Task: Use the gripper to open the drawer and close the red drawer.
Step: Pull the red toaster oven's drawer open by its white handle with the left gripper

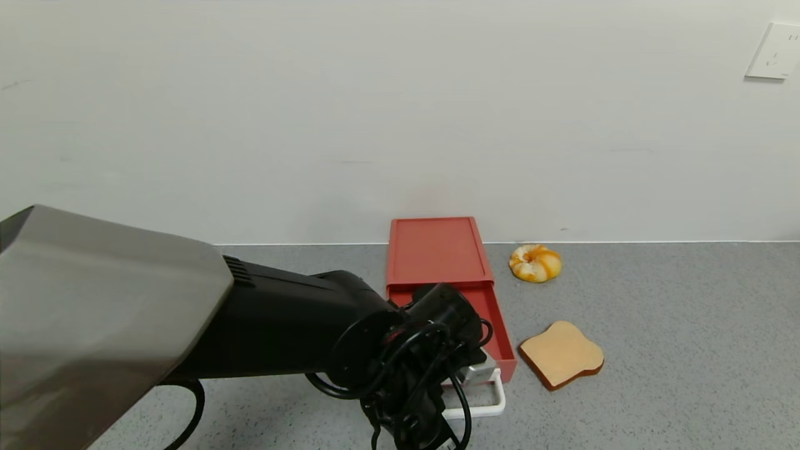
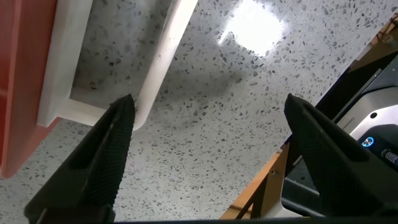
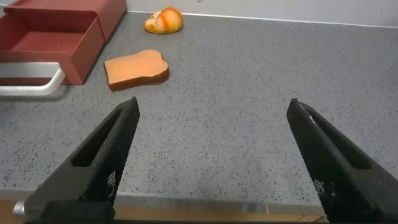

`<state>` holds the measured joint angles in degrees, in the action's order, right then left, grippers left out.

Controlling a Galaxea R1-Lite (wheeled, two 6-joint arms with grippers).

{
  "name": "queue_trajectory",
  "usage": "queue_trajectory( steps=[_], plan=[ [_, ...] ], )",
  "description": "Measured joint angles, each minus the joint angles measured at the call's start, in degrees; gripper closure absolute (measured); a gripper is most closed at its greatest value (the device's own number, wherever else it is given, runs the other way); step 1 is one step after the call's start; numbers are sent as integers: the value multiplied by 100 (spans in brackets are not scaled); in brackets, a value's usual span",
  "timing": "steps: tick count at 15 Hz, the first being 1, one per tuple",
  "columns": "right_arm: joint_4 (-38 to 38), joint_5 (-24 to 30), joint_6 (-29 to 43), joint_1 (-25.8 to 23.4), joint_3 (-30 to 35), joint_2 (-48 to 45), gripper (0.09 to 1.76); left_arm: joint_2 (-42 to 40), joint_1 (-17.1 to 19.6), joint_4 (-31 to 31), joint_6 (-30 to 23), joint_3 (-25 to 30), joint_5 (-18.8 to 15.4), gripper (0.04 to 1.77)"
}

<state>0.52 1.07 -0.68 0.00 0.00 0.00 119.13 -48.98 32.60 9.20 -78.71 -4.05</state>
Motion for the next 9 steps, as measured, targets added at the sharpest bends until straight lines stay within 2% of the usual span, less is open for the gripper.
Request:
queue_trajectory(
  steps=[9],
  plan=[
    [0, -4, 2, 0, 0, 0, 10, -118, -105, -55, -34, 201, -13, 9]
  ],
)
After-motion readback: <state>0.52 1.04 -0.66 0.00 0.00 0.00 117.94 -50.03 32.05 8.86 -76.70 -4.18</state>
